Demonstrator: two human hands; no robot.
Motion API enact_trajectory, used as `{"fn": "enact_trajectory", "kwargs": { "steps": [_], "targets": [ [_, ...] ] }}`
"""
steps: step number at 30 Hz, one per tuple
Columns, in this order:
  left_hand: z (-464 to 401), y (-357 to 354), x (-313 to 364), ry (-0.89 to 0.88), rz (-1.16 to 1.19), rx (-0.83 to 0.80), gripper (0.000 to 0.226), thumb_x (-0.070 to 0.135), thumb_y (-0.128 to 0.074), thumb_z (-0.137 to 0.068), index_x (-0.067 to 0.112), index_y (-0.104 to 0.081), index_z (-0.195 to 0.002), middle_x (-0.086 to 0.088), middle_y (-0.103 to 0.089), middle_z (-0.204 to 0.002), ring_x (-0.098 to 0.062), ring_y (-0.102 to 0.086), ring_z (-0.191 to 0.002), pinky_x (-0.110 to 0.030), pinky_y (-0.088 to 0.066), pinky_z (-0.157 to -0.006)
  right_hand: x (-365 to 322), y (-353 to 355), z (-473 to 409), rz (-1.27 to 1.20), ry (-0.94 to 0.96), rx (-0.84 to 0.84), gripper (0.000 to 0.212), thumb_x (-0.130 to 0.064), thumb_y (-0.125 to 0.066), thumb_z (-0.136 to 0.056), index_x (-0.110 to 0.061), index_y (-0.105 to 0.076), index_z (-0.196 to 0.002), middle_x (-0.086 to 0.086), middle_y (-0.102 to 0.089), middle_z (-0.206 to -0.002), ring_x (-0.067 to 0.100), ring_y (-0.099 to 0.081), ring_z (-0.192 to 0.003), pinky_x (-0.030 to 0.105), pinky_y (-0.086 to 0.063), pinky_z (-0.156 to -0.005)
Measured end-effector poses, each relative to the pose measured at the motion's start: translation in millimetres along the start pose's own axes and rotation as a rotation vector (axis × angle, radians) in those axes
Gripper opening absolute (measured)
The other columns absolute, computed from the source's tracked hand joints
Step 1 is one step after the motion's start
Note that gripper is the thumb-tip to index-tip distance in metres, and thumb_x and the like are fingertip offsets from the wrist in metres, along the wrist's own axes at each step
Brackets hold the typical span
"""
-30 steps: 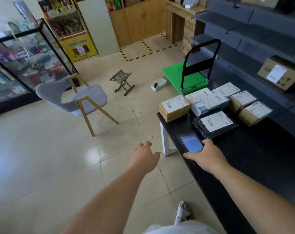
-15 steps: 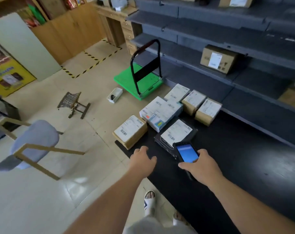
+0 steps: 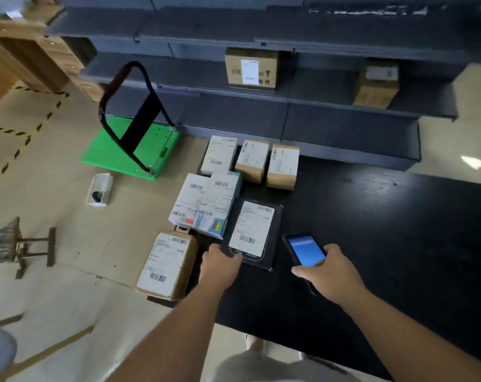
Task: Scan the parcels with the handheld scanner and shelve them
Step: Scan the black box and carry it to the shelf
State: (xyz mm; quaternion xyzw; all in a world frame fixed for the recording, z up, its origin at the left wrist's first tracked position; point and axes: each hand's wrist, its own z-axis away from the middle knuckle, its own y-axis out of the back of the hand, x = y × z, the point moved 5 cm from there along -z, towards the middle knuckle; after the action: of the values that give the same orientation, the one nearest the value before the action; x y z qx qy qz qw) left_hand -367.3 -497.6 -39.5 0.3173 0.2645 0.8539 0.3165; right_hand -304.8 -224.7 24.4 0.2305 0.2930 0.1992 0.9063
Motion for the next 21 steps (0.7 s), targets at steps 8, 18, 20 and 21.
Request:
{"fn": "enact_trajectory", "kwargs": {
  "steps": [8,18,20,21],
  "targets": [
    [-44.1,-21.6,-8.0,0.030,-0.032,-0.098,0.094,0.055,-0.073,-0.090,0.007,-0.030,-0.159,-0.015,-0.042,-0.156,-0.037,-0.051,-0.135,-0.050,-0.050,-0.107,9.7,-9.3,2.9,-0.065,-0.132,0.057,0.090,-0.051,-0.086,-0.074,-0.018,-0.041,-0.144,-0.001,-0.064,-0.101,0.018,-0.067,-0.085,0.039,-0.059,-0.072],
    [-71.0,-42.6,-22.9,0.124,0.113,-0.109,0.122,0.062,-0.087,-0.074,0.016,-0.019,-0.165,-0.013,-0.027,-0.166,-0.041,-0.039,-0.147,-0.061,-0.042,-0.115,7.2,-21.3,9.3,-0.049,-0.192,0.103,0.100,-0.056,-0.086,-0.074,-0.019,-0.035,-0.152,-0.003,-0.059,-0.111,0.017,-0.063,-0.094,0.037,-0.056,-0.075],
    [-71.8,-45.5,-20.9,0.119,0.059,-0.116,0.125,0.063,-0.087,-0.073,0.017,-0.017,-0.166,-0.012,-0.020,-0.168,-0.041,-0.032,-0.150,-0.062,-0.039,-0.117,9.7,-24.2,11.8,-0.051,-0.192,0.115,0.103,-0.058,-0.086,-0.073,-0.020,-0.034,-0.153,-0.004,-0.059,-0.112,0.017,-0.064,-0.096,0.040,-0.058,-0.079],
    [-70.5,-46.4,-20.2,0.115,0.039,-0.113,0.126,0.063,-0.087,-0.073,0.016,-0.016,-0.166,-0.012,-0.018,-0.169,-0.041,-0.031,-0.151,-0.061,-0.038,-0.117,11.6,-25.4,13.3,-0.054,-0.196,0.119,0.104,-0.058,-0.086,-0.072,-0.020,-0.034,-0.154,-0.004,-0.059,-0.112,0.017,-0.064,-0.096,0.040,-0.059,-0.080]
  ]
}}
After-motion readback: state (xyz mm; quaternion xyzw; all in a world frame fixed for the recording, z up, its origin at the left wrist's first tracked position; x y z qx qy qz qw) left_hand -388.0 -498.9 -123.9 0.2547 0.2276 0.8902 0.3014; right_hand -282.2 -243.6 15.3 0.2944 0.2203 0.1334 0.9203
